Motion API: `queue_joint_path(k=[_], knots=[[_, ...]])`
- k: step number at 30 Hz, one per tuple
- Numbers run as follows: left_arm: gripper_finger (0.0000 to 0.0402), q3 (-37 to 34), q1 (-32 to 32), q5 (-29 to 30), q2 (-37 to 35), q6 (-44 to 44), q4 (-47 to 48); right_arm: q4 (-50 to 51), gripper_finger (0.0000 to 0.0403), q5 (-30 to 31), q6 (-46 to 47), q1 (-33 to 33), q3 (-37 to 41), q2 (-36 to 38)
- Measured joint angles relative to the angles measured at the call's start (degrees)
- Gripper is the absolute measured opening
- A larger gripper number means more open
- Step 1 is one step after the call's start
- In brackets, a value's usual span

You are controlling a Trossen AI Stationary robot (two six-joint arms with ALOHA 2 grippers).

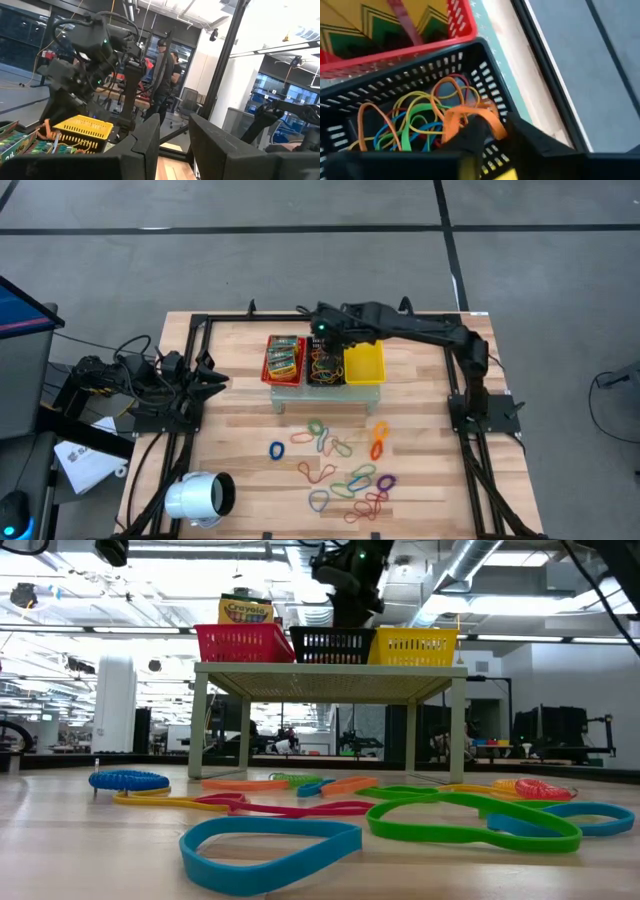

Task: Pick & Place Office Desk Supplies
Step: Put the orange rubber band into the black bin on the shelf, then put the yellow rubber band into the black bin on the shelf

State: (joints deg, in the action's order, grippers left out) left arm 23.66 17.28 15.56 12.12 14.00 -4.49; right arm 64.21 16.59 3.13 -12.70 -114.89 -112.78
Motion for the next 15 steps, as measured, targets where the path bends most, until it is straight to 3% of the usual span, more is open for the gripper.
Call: queue_joint_path(k=[9, 12, 15], knots=[[0.0099, 0.0, 0.0, 0.0, 0.0, 0.0, -0.3, 4.3, 0.0218, -0.1, -2.6, 1.8, -0.2, 3.0], [0.0099, 0.0, 0.0, 0.0, 0.0, 0.0, -0.3, 8.8, 0.0245, -0.7, 1.0, 2.9, -0.2, 5.6], [0.0099, 0.0, 0.0, 0.0, 0.0, 0.4, -0.3, 18.7, 0.0254, -5.4, 8.3, 5.5, -0.2, 8.6]])
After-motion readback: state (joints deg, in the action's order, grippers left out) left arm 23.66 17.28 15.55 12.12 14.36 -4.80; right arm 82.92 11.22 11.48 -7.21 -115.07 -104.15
